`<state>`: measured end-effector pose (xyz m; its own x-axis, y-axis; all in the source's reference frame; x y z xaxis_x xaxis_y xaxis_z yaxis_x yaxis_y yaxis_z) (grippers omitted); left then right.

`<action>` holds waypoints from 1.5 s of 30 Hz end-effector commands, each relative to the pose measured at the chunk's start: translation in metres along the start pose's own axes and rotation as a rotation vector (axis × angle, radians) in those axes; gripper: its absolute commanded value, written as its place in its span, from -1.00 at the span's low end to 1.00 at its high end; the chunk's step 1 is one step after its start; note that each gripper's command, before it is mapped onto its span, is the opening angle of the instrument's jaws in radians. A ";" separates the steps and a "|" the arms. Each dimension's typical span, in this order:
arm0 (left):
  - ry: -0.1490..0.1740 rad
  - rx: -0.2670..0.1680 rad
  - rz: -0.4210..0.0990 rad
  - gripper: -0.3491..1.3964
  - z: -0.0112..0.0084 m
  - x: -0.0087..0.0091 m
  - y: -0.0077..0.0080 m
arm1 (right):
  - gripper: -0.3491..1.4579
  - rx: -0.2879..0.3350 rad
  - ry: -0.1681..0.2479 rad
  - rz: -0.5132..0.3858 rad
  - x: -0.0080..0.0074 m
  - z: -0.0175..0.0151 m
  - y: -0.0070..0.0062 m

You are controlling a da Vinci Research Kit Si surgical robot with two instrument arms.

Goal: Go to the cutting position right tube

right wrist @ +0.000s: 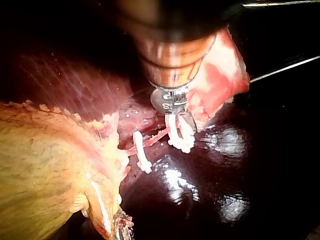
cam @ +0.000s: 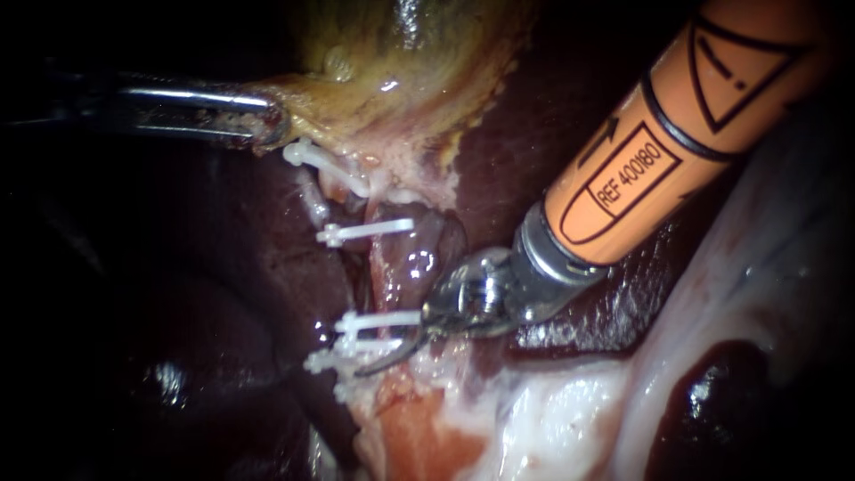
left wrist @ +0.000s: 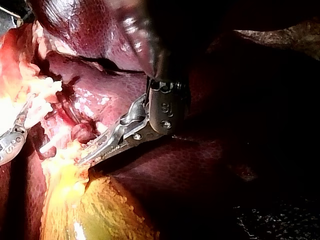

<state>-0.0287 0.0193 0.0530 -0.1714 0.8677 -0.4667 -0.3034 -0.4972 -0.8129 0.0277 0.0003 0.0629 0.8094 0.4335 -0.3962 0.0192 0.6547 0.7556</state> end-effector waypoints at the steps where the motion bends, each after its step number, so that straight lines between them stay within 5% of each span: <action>1: 0.000 0.000 0.000 -1.00 0.0000 0.0000 0.0000 | -0.28 0.000 0.000 0.000 0.0000 -0.0001 0.0000; 4: 0.000 0.000 0.000 -1.00 0.0000 0.0000 0.0000 | -0.17 -0.002 0.002 0.000 0.0000 -0.0001 0.0000; 8: 0.000 0.000 0.000 -1.00 0.0000 0.0000 0.0000 | 0.57 -0.027 0.018 0.000 0.0000 -0.0002 0.0000; 11: 0.000 0.000 0.000 -1.00 0.0000 0.0000 0.0000 | 0.85 -0.071 0.044 0.012 -0.0001 -0.0002 0.0001; 18: 0.000 -0.001 0.000 -1.00 -0.0001 0.0000 0.0000 | 0.97 -0.070 0.122 0.018 -0.0008 -0.0024 0.0005; 29: 0.000 -0.001 0.000 -1.00 -0.0001 0.0000 0.0000 | 0.97 -0.005 0.299 0.085 -0.0008 -0.0094 0.0017; 45: 0.000 0.000 0.000 -1.00 -0.0001 0.0000 0.0000 | 0.97 0.039 0.357 0.112 0.0027 -0.0050 0.0023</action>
<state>-0.0286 0.0193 0.0530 -0.1718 0.8675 -0.4669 -0.3023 -0.4975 -0.8131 0.0272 0.0061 0.0609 0.5504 0.6955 -0.4619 -0.0271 0.5678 0.8227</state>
